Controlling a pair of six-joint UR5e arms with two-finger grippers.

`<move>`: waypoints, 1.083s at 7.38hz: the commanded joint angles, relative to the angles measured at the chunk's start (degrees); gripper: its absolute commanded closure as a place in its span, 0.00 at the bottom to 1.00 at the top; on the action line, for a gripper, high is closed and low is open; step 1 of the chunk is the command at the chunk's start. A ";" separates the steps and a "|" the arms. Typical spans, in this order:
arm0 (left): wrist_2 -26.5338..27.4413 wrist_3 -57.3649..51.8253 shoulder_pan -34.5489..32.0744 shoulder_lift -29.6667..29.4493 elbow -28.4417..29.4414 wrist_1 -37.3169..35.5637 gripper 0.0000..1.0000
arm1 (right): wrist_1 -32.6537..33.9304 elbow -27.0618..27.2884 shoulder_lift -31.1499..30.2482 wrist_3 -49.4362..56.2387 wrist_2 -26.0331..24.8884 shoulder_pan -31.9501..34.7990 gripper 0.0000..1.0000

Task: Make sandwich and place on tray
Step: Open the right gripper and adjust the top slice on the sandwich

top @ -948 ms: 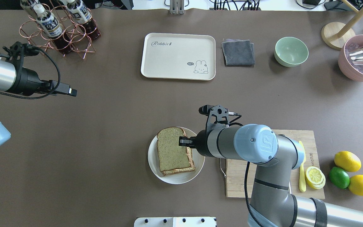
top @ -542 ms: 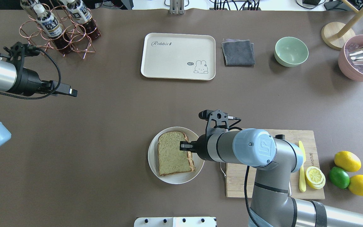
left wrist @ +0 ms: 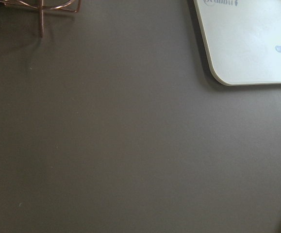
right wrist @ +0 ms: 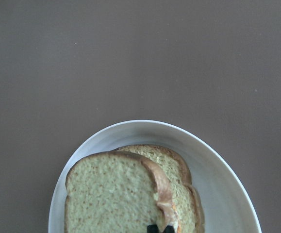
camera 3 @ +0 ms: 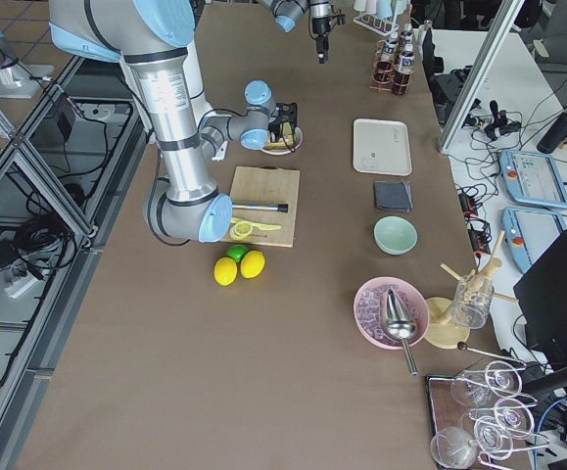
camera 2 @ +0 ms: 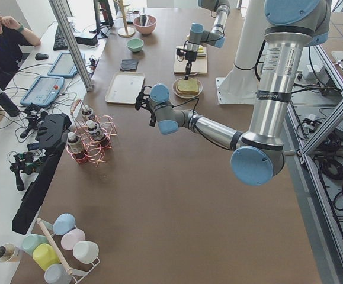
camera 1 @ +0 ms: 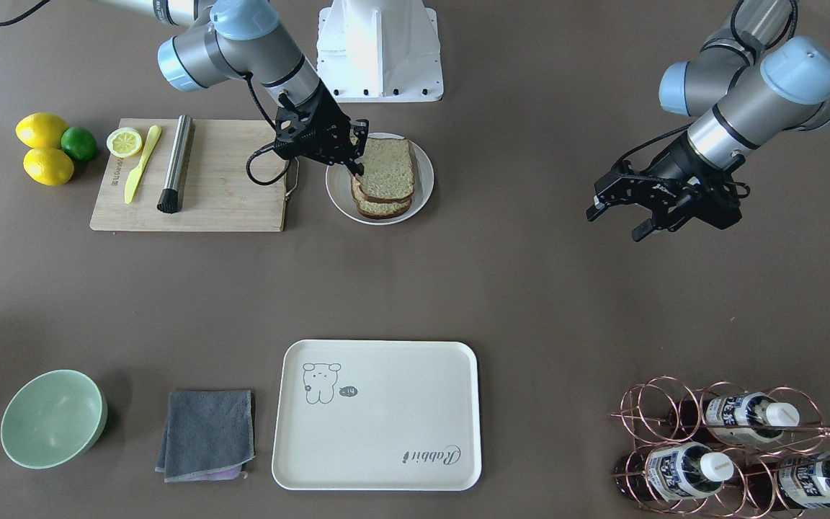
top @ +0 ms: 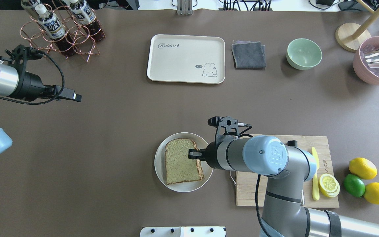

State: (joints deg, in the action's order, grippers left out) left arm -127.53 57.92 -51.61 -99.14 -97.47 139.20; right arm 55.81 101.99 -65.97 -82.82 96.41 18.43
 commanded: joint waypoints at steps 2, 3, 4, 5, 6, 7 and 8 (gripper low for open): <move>0.00 0.00 0.37 0.00 0.00 0.02 0.01 | 0.00 -0.13 -0.04 0.99 0.09 1.07 1.00; 0.00 0.00 0.45 -0.18 0.00 0.02 0.01 | 0.00 -0.21 0.05 0.99 0.18 1.34 1.00; 0.00 0.00 0.45 -0.26 0.00 0.02 0.01 | 0.00 -0.21 0.05 0.90 0.01 1.34 1.00; 0.00 0.00 0.45 -0.35 0.00 0.02 0.01 | 0.00 -0.30 0.05 0.99 0.09 1.43 0.49; 0.00 0.00 0.45 -0.35 0.00 -0.07 0.01 | 0.00 -0.30 0.05 0.90 0.00 1.34 0.00; 0.00 0.00 0.45 -0.35 0.00 -0.07 0.01 | 0.00 -0.30 0.14 0.90 0.00 1.34 0.00; 0.00 0.00 0.45 -0.44 0.00 -0.07 0.01 | 0.00 -0.04 0.31 0.90 0.00 1.43 0.00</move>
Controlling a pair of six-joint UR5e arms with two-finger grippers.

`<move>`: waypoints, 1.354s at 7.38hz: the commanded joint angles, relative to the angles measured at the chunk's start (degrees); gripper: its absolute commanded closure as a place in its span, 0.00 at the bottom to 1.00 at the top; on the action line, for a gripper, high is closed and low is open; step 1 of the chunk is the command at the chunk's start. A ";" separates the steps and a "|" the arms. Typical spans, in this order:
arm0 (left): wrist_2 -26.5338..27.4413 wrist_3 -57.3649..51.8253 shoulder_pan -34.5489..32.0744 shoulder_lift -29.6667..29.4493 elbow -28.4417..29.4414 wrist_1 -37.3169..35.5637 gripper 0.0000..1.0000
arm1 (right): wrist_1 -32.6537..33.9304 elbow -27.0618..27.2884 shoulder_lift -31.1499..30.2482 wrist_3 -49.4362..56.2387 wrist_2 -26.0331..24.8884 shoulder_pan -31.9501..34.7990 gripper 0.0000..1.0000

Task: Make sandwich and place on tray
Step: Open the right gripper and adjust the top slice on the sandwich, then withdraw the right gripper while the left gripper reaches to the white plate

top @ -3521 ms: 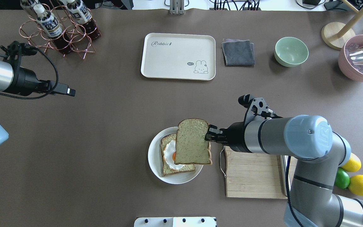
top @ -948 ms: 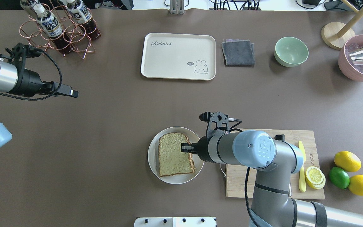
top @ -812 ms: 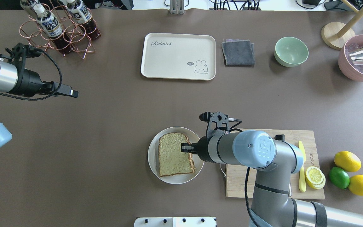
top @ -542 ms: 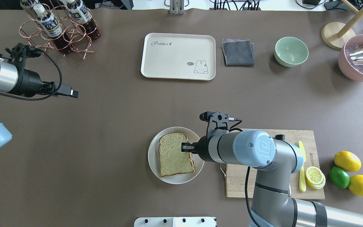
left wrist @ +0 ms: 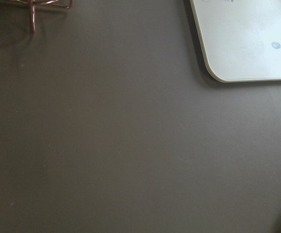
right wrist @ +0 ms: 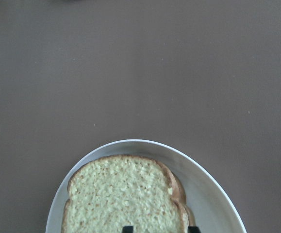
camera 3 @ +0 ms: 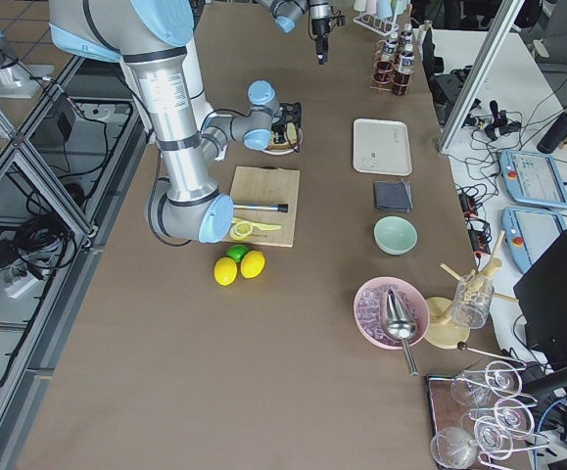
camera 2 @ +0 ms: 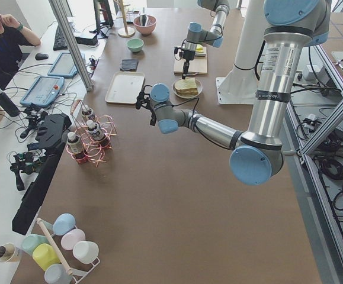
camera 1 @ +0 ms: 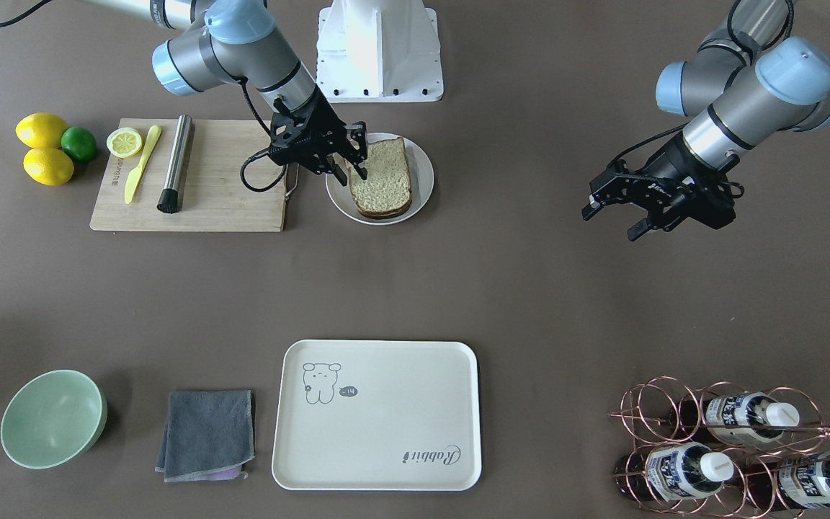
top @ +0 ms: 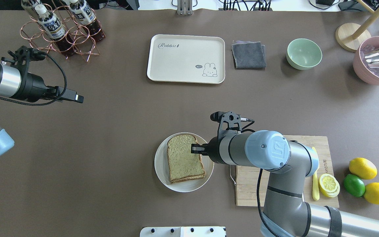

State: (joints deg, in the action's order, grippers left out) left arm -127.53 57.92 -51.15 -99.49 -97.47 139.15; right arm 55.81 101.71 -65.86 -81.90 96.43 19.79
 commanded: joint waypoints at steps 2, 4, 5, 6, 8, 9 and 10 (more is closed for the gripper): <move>0.00 2.00 0.18 -0.35 -0.17 0.16 0.01 | 0.43 2.16 -0.15 -0.10 1.21 1.91 0.00; 2.35 8.58 2.36 -1.14 -2.01 -0.02 0.01 | 4.53 3.32 -1.46 -0.19 6.81 7.51 0.00; 6.81 11.40 5.59 -1.06 -3.15 -0.10 0.01 | 8.92 4.19 -2.95 -0.10 7.88 10.16 0.00; 9.55 14.47 8.24 -1.23 -3.95 -0.10 0.01 | 11.14 4.20 -4.35 0.59 8.24 12.36 0.00; 13.17 18.18 12.81 -1.58 -5.53 -0.54 0.01 | 13.00 4.90 -9.87 8.65 13.51 18.59 0.00; 17.10 20.11 16.49 -3.15 -5.62 -0.72 0.01 | 12.92 6.56 -14.26 13.65 14.30 20.88 0.00; 21.05 21.26 21.14 -4.73 -5.45 -1.94 0.01 | 12.92 8.23 -18.56 17.87 17.88 25.08 0.00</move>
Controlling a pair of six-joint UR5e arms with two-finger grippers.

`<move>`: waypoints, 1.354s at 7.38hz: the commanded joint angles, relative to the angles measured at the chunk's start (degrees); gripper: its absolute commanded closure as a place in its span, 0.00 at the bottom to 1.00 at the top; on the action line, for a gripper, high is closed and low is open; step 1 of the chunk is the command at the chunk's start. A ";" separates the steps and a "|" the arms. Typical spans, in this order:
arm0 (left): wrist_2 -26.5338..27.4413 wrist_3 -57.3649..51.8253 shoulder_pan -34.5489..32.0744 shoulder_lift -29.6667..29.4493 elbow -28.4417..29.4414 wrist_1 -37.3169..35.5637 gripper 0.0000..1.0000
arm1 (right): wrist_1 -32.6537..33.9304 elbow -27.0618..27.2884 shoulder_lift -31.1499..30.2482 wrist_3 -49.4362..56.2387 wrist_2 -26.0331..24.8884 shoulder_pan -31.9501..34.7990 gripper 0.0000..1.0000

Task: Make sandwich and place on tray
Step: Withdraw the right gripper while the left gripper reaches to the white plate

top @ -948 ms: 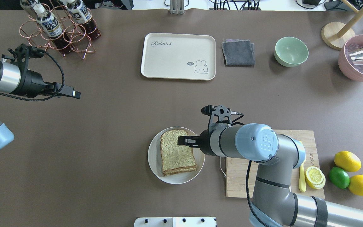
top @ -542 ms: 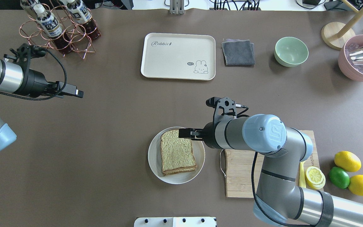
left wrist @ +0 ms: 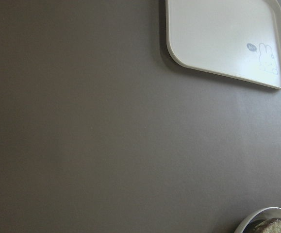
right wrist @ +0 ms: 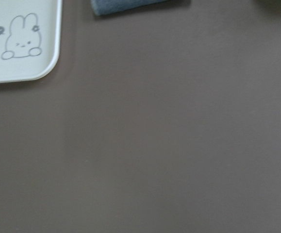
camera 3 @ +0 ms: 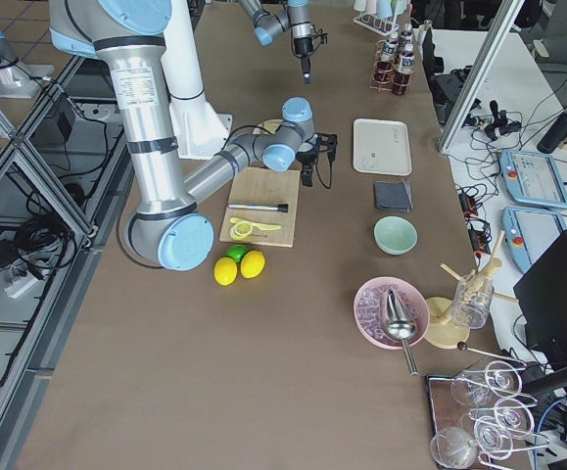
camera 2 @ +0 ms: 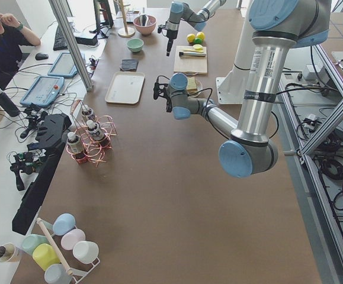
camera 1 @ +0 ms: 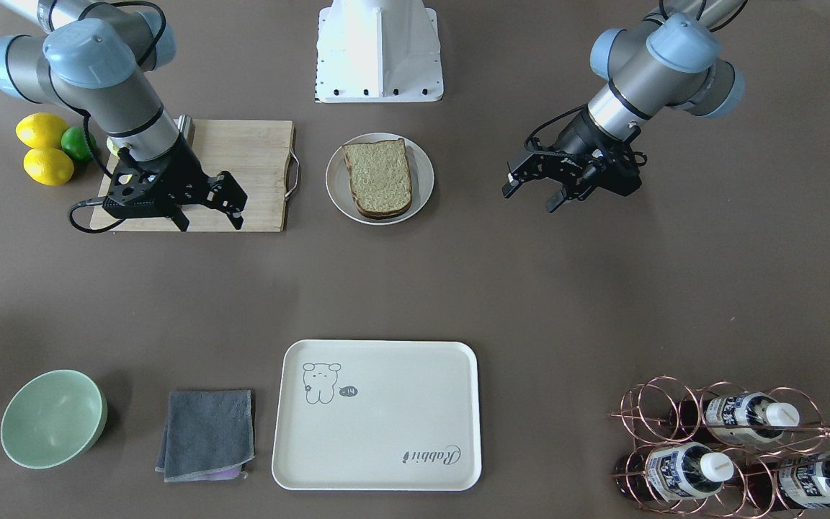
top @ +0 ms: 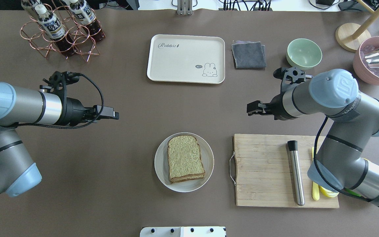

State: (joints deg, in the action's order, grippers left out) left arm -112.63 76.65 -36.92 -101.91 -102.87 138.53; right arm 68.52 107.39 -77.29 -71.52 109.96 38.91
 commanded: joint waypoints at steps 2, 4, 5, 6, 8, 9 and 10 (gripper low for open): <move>12.33 2.62 13.77 -9.15 -0.05 -10.07 0.01 | -0.14 3.35 -15.04 18.45 9.73 14.84 0.00; 17.52 2.62 19.50 -12.34 0.04 -13.37 0.01 | 0.03 2.30 -23.57 36.01 15.95 25.63 0.00; 17.54 2.62 19.69 -12.44 0.04 -13.37 0.01 | 0.38 0.03 -25.96 45.06 19.12 31.78 0.00; 17.54 2.54 19.69 -12.35 0.04 -13.37 0.01 | 0.82 -3.82 -26.94 54.81 20.89 37.76 0.00; 18.15 2.54 19.69 -12.26 -0.05 -13.37 0.01 | 11.91 -4.66 -25.03 66.03 22.40 46.92 0.00; 18.33 2.45 19.69 -12.09 0.04 -13.37 0.01 | 19.90 -4.56 -21.45 68.94 22.84 48.88 0.00; 18.24 1.93 19.43 -11.74 0.13 -13.37 0.01 | 26.51 -4.47 -18.28 69.58 22.58 50.20 0.00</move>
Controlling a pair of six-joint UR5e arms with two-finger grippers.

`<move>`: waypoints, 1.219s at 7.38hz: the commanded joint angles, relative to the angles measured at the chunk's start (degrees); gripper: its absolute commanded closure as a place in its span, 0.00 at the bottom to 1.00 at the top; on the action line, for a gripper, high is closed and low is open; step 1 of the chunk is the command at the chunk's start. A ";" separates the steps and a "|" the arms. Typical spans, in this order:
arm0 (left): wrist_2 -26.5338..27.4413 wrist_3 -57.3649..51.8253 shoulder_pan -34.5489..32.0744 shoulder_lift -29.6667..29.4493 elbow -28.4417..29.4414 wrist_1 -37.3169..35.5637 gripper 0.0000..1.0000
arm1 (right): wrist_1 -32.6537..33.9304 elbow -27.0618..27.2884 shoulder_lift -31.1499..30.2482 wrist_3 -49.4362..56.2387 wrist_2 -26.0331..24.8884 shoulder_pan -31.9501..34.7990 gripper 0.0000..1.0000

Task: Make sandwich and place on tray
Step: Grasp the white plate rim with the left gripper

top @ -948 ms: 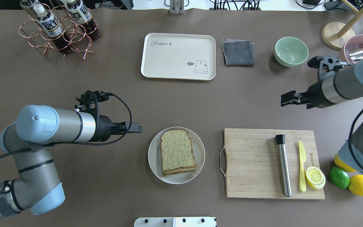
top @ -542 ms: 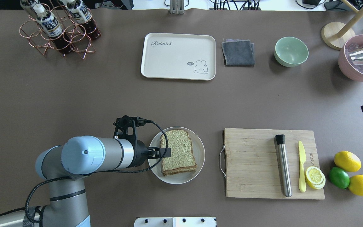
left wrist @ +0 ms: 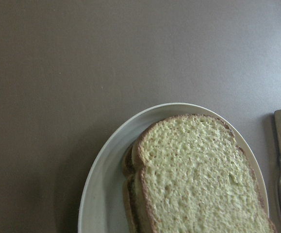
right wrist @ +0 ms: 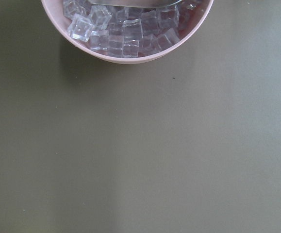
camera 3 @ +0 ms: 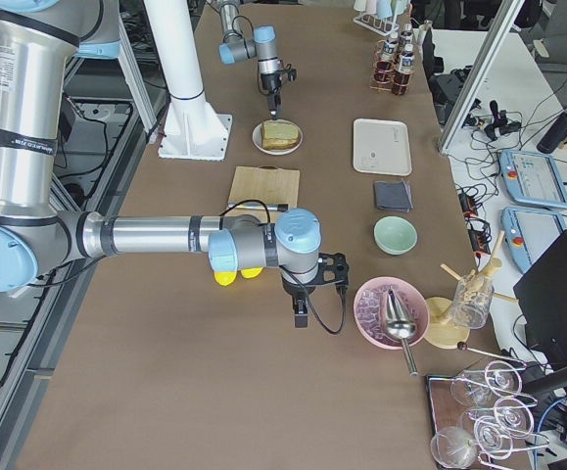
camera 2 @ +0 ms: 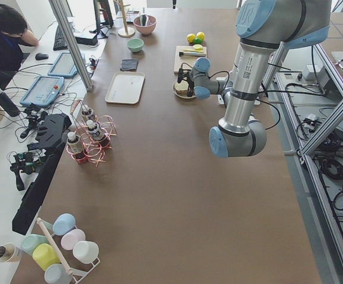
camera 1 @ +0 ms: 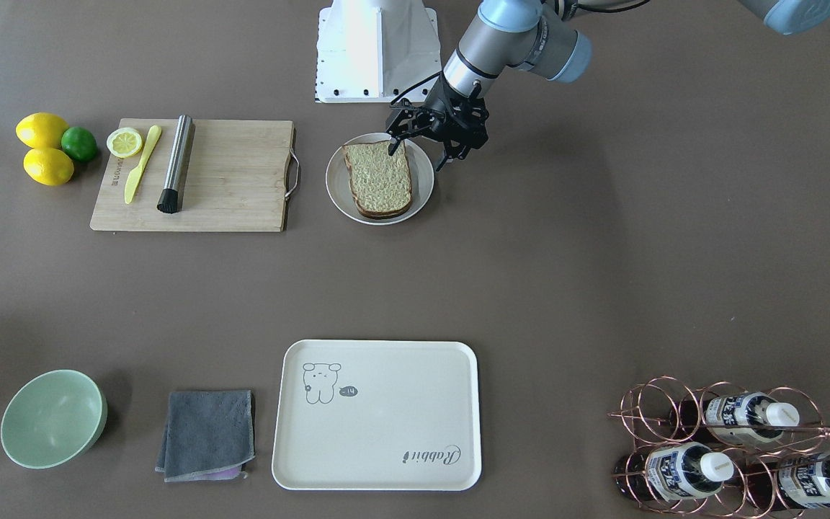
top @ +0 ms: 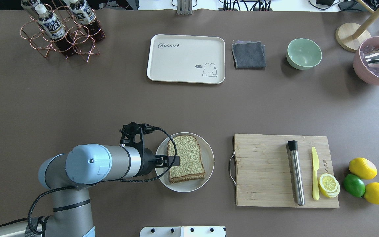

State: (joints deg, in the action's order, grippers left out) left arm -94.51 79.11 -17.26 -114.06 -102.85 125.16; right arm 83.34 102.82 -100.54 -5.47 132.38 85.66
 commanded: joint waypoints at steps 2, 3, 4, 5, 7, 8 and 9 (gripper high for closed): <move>-0.15 -2.21 -0.67 2.61 0.02 0.00 0.01 | 13.95 0.18 3.95 3.62 -0.46 5.12 0.00; -0.15 -2.30 -0.76 3.32 0.19 0.00 0.01 | 13.95 0.19 3.95 3.53 -0.46 5.13 0.00; -0.33 -3.26 -0.67 3.32 0.11 0.00 0.03 | 13.95 0.19 3.95 3.53 -0.46 5.13 0.00; 0.02 -3.61 -0.59 3.32 0.63 0.08 0.05 | 13.86 0.19 3.95 3.53 -0.46 5.13 0.00; 0.20 -3.79 -0.24 2.89 2.12 0.17 0.34 | 13.86 0.19 3.94 3.53 -0.46 5.13 0.00; 0.20 -3.79 -0.06 2.53 2.56 0.35 0.34 | 13.86 0.19 3.95 3.53 -0.46 5.04 0.00; 0.20 -3.79 0.03 2.53 2.48 0.35 0.34 | 13.86 0.10 3.95 3.53 -0.46 5.04 0.00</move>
State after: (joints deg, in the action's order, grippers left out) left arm -94.33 75.37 -17.46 -111.28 -100.74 125.41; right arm 97.21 103.01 -96.61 -1.93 131.92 90.74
